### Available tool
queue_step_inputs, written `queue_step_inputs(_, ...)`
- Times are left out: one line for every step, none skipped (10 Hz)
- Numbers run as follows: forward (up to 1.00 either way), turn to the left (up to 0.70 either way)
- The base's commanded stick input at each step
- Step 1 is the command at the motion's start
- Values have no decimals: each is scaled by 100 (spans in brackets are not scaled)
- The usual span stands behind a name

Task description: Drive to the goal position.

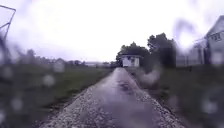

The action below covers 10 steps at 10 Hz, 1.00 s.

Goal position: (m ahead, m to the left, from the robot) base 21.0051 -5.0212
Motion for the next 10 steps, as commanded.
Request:
queue_step_inputs(67, 0)
queue_step_inputs(67, 0)
queue_step_inputs(67, 0)
queue_step_inputs(67, 0)
queue_step_inputs(67, 0)
queue_step_inputs(67, 0)
queue_step_inputs(67, 0)
queue_step_inputs(70, 0)
queue_step_inputs(69, 0)
queue_step_inputs(69, 0)
